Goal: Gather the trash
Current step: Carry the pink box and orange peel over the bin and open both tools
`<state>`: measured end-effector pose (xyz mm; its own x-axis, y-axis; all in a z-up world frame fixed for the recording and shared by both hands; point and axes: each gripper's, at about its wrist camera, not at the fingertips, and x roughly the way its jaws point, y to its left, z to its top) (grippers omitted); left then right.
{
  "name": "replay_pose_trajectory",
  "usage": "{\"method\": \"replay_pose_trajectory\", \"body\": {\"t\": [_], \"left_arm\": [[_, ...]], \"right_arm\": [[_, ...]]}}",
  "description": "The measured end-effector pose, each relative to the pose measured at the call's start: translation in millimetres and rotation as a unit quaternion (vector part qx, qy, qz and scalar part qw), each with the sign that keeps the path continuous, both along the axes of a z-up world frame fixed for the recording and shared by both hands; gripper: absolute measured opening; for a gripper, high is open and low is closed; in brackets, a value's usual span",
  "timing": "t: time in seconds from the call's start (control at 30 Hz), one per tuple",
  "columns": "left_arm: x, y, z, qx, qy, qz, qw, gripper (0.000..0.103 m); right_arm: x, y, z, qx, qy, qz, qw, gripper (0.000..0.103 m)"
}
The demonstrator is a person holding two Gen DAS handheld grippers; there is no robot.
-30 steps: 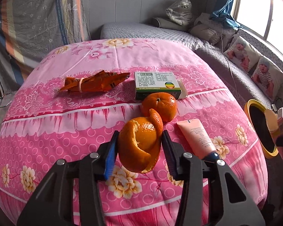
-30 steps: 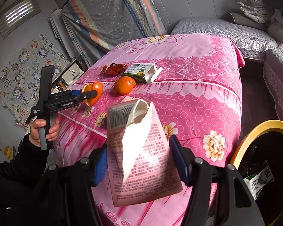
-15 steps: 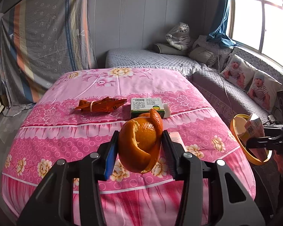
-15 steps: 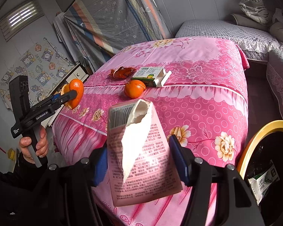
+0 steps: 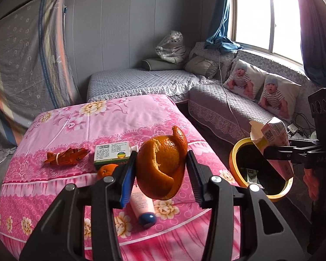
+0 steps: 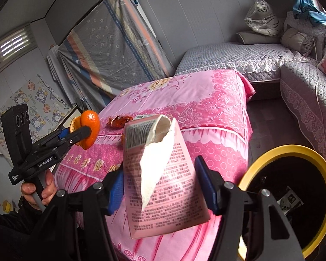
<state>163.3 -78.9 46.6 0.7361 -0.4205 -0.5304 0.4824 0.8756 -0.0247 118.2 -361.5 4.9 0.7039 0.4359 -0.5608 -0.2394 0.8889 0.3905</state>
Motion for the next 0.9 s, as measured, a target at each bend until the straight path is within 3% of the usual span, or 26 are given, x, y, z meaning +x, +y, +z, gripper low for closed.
{"method": "replay_pose_trajectory", "body": {"t": [0.33,0.9], "left_arm": [[1.0,-80.3,9.4,0.008,-0.011,-0.065,0.9978,0.043],[-8.1,-183.9,-5.4,0.022,0.004,-0.163,0.9864,0.043]], "right_arm": [[-17.9,-66.4,0.0,0.010,-0.019,-0.086,0.996,0.057],[-44.0,-147.6,-39.3,0.021,0.003,-0.204,0.979,0.057]]}}
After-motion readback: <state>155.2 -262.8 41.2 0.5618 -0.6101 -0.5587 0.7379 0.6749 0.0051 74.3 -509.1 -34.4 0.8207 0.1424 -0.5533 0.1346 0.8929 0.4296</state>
